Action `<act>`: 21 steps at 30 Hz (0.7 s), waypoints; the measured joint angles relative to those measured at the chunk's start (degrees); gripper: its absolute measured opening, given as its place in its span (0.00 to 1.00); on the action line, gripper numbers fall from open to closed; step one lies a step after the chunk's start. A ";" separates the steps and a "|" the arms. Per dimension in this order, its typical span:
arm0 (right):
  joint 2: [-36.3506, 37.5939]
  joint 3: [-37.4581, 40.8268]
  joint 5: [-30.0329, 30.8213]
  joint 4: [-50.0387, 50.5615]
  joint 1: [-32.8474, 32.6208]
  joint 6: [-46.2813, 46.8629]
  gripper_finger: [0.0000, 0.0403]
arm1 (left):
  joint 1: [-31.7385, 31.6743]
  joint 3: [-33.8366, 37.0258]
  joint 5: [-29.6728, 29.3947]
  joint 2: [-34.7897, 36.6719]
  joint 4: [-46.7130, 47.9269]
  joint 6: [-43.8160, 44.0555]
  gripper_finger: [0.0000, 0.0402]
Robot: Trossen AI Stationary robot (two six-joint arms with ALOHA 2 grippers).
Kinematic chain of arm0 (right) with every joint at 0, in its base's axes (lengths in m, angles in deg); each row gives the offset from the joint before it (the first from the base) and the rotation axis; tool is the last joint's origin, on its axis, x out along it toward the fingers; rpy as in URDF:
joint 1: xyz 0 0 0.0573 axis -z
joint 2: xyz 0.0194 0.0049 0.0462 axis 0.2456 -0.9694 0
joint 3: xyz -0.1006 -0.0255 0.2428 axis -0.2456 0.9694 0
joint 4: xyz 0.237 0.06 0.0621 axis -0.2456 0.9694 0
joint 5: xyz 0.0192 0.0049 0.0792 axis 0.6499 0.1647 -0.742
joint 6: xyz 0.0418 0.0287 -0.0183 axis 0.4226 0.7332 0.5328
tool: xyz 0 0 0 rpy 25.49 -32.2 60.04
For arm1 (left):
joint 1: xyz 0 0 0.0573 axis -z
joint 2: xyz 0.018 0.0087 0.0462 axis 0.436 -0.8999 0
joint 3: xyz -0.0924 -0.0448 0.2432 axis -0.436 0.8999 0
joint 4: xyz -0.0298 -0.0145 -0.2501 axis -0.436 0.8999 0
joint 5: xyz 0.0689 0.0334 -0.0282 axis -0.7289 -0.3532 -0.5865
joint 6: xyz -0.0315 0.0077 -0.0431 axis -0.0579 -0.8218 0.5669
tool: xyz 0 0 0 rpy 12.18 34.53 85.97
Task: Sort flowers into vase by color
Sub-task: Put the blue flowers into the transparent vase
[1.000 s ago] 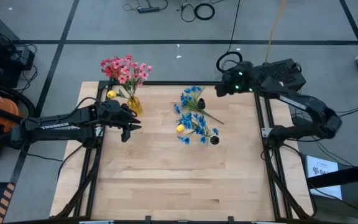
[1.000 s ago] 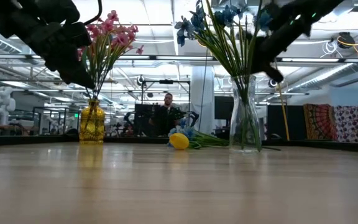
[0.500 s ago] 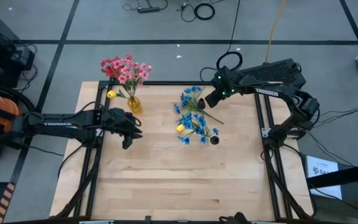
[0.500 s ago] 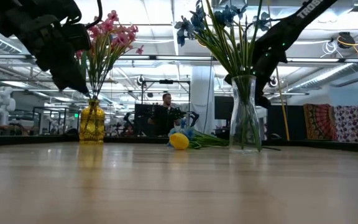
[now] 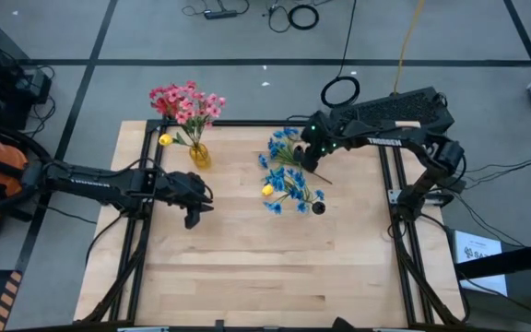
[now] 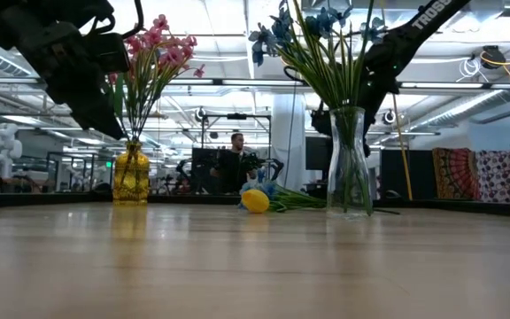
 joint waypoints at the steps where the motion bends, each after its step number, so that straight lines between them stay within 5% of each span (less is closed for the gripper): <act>1: -0.15 0.00 1.70 -0.53 -0.73 -0.92 0.20 | 0.00 0.00 -0.63 0.00 0.00 -0.01 0.30; 8: -3.08 0.00 1.94 -1.87 -2.59 -2.96 0.32 | 0.00 0.00 -3.06 0.02 -0.02 0.02 0.30; 21: -11.24 -0.24 -2.28 -2.07 -2.66 -2.57 0.32 | -0.04 0.00 -6.25 0.02 -1.45 1.48 0.30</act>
